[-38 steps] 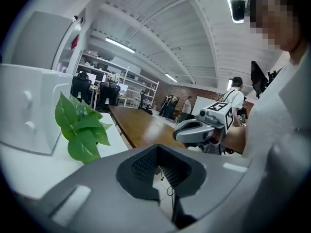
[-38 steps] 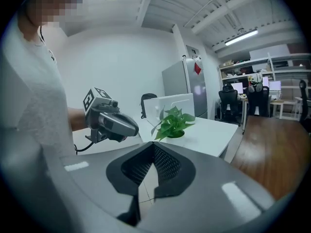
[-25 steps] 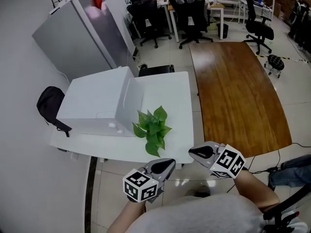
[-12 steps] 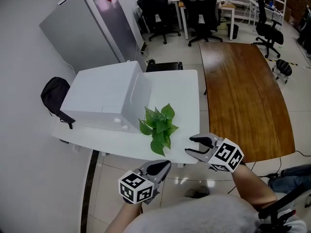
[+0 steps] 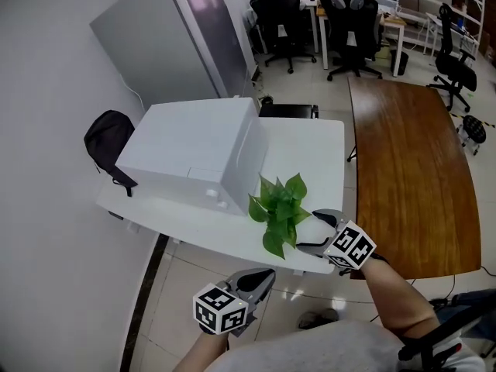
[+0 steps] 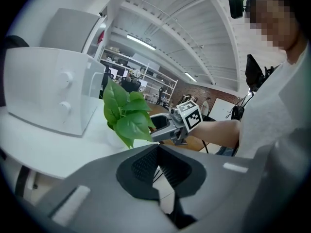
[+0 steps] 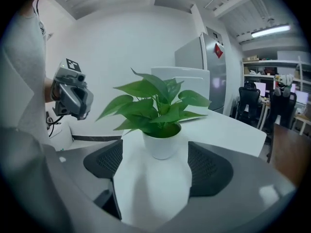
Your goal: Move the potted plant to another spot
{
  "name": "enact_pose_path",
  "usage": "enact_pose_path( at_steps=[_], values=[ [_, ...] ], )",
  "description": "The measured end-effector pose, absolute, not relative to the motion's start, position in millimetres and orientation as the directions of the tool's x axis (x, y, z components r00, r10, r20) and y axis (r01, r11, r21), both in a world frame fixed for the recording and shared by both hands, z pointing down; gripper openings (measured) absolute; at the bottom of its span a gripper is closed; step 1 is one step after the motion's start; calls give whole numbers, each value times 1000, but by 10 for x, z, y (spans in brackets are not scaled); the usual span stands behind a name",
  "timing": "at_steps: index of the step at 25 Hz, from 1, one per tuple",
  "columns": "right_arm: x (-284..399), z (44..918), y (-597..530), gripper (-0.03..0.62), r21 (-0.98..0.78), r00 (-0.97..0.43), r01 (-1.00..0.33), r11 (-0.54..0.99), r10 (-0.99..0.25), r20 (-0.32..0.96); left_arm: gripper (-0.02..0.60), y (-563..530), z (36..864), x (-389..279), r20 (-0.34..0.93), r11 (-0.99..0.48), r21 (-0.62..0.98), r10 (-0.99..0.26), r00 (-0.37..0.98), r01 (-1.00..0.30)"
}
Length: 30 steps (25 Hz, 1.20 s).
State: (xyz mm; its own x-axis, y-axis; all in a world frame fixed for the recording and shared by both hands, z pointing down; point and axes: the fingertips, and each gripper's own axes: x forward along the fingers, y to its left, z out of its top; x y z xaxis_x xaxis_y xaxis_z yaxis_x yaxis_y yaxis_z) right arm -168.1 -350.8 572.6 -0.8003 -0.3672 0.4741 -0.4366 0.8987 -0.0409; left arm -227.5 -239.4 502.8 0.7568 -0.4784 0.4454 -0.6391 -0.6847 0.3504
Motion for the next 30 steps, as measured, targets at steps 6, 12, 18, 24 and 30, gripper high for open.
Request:
enact_pose_path(
  at_steps=[6,12,18,24,30],
  values=[
    [-1935,6089,-3759,465,-7,-781,-410,912,-347,520,-8,-2369,5149,-2554,463,-628,361,-521,717,-690],
    [-2159,6201,-3878,471,34,-782,-377,926,-338,523,-8,-2315,5289,-2727,487,-585,378,-534,691,-718],
    [-2339,6229,-3986,471,34,-794,-359,933,-324,514,-8,-2340,5271,-2760,477,-584,381,-540,693,-717],
    [-2397,6268,-4015,464,45,-798,-364,930,-337,500,-8,-2367,5271,-2888,474,-567,371,-565,676,-735],
    [-2385,6261,-4021,462,44,-800,-379,924,-352,487,-8,-2376,5293,-2888,479,-569,371,-560,676,-734]
  ],
)
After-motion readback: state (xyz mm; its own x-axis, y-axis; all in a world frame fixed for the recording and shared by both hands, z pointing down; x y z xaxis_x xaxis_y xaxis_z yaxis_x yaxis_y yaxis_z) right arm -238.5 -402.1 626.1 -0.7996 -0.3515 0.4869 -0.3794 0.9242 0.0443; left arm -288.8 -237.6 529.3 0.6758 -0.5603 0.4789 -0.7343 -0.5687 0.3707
